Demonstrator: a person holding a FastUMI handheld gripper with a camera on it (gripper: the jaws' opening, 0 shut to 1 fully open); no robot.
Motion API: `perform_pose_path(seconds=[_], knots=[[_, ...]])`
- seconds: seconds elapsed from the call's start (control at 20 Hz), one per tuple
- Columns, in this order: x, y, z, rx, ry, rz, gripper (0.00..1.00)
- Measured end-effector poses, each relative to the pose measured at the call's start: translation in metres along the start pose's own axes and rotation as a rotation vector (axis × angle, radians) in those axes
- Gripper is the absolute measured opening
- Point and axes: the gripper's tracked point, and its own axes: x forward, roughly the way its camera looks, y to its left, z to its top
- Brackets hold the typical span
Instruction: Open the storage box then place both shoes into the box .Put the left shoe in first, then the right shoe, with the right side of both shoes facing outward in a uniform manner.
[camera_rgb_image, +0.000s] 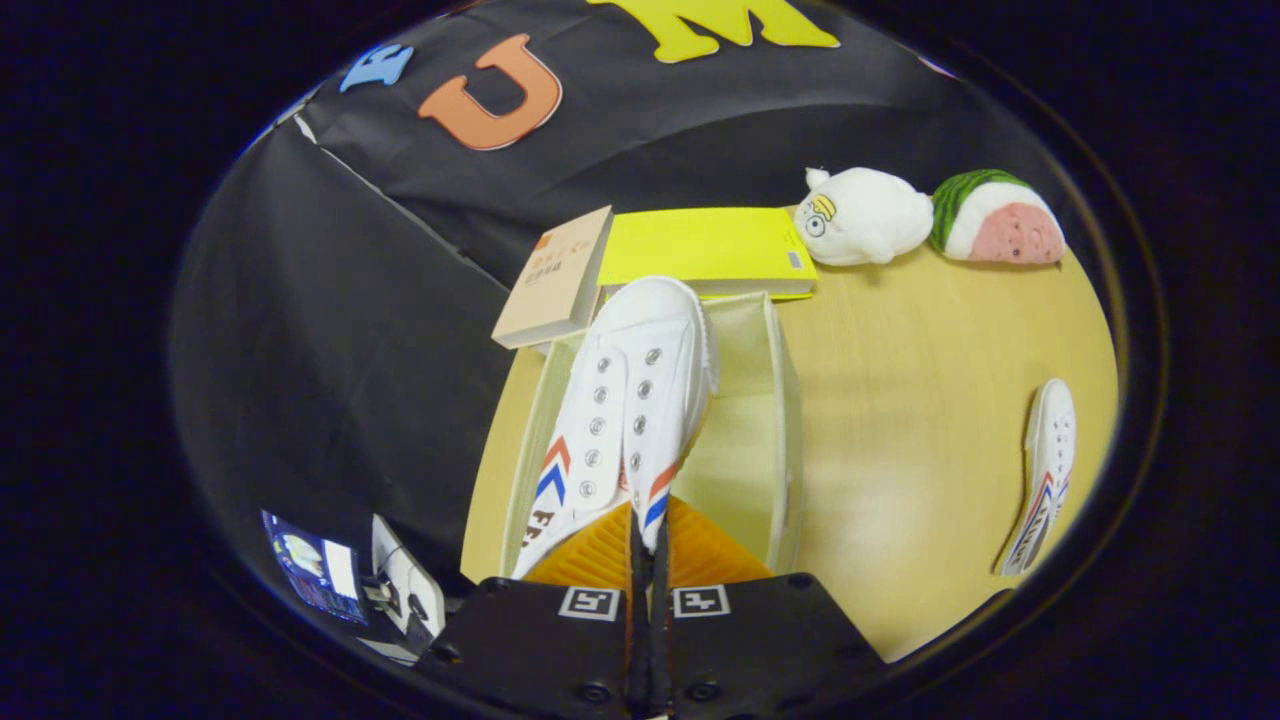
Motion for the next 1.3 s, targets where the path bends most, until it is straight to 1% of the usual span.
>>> perform_pose_path(seconds=[0.05, 0.25, 0.35, 0.55, 0.7, 0.85, 1.0, 1.1, 1.3], knots=[[0.009, 0.002, -0.007, -0.010, 0.023, -0.021, 0.06], [0.027, 0.008, -0.004, -0.013, -0.013, -0.081, 0.06], [0.031, 0.009, -0.007, -0.019, -0.027, -0.083, 0.06], [0.041, 0.012, -0.011, -0.027, -0.059, -0.116, 0.06], [0.047, 0.014, -0.017, -0.021, -0.067, -0.114, 0.06], [0.061, 0.020, -0.040, -0.006, 0.018, -0.091, 0.06], [0.077, 0.023, -0.045, 0.022, 0.070, -0.102, 0.06], [0.086, 0.023, -0.047, 0.027, 0.107, -0.136, 0.06], [0.100, 0.019, -0.056, 0.011, 0.216, -0.231, 0.06]])
